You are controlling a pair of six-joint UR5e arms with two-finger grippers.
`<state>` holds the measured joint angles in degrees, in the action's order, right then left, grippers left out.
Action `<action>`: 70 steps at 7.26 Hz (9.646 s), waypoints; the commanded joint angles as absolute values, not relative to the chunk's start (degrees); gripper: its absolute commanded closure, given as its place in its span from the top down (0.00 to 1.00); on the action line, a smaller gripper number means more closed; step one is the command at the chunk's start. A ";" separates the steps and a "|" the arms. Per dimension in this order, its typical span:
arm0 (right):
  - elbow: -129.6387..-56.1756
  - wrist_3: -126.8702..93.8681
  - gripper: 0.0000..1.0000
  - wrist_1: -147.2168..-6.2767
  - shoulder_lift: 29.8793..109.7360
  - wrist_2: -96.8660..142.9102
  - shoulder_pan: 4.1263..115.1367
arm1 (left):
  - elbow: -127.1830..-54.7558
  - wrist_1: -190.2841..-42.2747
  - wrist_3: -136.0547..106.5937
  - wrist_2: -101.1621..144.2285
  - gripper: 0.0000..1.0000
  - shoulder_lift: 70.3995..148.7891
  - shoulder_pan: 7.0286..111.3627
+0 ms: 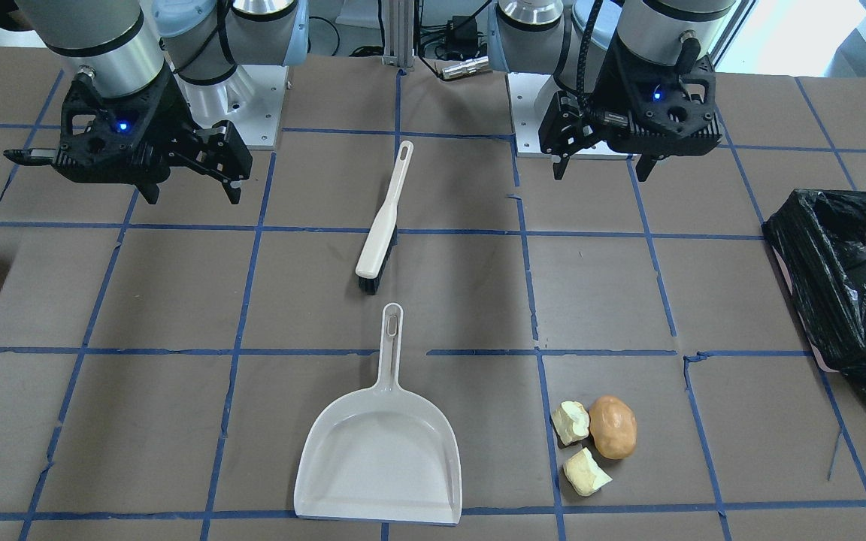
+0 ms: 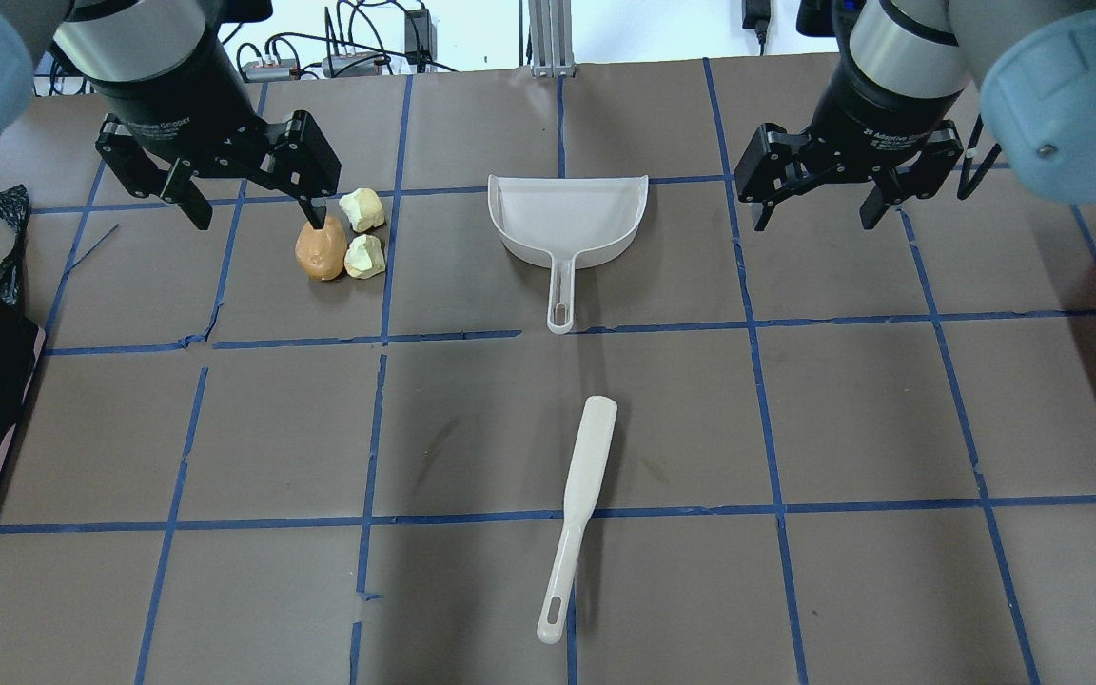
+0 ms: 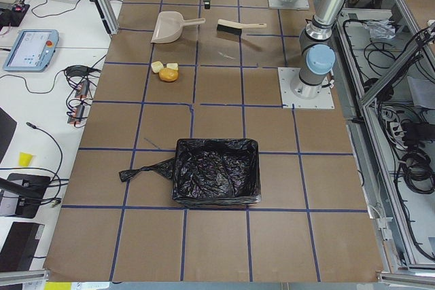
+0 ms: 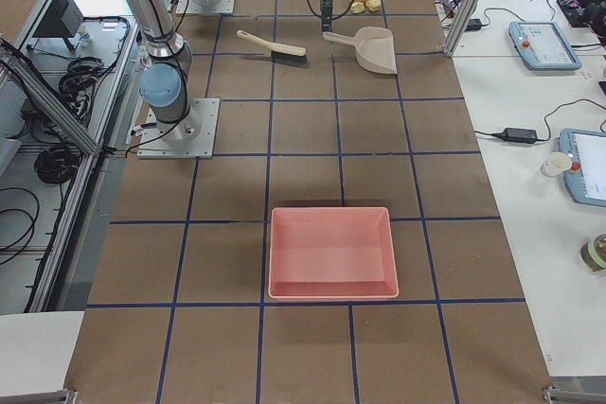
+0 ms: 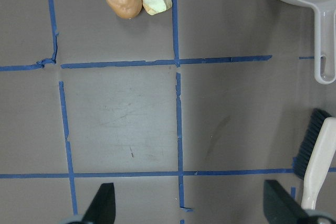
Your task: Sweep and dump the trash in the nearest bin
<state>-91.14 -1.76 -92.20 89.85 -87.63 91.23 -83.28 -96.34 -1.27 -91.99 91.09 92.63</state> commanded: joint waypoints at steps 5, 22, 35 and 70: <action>-91.06 -1.76 1.00 -92.20 89.82 -87.63 91.23 | -84.90 -95.89 -1.32 -92.81 1.00 89.47 92.55; -95.72 1.66 1.00 -99.58 92.38 -89.47 87.71 | -90.79 -83.94 -1.93 -86.57 1.00 96.15 94.82; -96.06 6.33 1.00 -99.41 92.90 -88.95 83.67 | -99.75 -43.78 -20.92 -86.92 0.98 116.19 111.88; -125.84 -62.09 0.97 -127.84 92.37 -89.56 120.75 | -83.32 -69.17 108.62 -90.44 0.07 119.70 59.50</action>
